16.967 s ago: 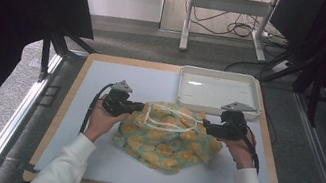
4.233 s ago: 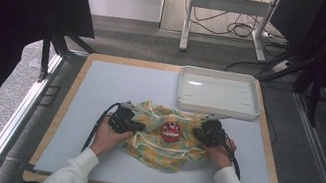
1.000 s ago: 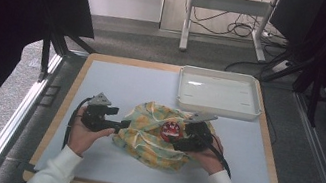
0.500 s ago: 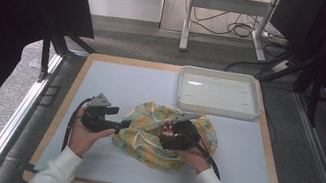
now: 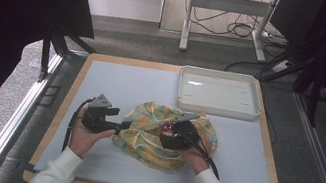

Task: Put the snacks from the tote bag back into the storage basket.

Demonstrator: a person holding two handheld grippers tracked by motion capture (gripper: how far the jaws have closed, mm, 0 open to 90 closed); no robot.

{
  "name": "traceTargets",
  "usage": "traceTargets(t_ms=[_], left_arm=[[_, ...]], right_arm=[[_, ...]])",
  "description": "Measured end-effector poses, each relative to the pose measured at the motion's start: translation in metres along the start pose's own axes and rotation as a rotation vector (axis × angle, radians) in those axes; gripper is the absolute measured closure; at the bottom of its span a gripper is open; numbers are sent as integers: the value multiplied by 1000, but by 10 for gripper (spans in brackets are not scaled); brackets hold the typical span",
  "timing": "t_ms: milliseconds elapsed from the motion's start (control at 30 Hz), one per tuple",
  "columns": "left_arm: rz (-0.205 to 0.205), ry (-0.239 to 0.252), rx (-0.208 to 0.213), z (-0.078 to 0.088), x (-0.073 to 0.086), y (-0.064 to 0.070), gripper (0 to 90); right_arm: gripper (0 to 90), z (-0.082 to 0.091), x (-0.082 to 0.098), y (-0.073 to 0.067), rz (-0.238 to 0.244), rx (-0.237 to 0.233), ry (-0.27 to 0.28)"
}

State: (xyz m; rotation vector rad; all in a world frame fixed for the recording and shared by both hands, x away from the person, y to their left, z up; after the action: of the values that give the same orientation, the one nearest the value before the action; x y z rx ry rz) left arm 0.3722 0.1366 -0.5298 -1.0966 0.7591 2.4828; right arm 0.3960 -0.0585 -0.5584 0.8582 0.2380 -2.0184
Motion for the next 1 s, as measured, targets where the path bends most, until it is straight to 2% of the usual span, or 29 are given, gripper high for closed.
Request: traceTargets(t_ms=[200, 667, 1000], left_arm=[[3, -1, 2, 0, 0, -1, 271], [1, -11, 3, -1, 1, -1, 272], [-2, -18, 3, -2, 2, -1, 271]], right_arm=[[254, 4, -1, 3, -1, 9, 11], [254, 26, -11, 8, -13, 1, 93], [254, 35, -15, 11, -15, 1, 121]])
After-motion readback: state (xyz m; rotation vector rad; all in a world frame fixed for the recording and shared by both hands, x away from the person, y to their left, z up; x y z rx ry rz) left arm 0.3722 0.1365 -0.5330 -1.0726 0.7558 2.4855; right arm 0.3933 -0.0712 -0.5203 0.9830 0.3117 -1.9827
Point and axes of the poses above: each handheld gripper's, and its own axes: z roughly backward along the jaws, x roughly out of its underside, y roughly to its right, the point moved 9 cm from there along -z, roughly forward along the jaws, and after that the axes turned 12 degrees about z, right-handed, at the moved point
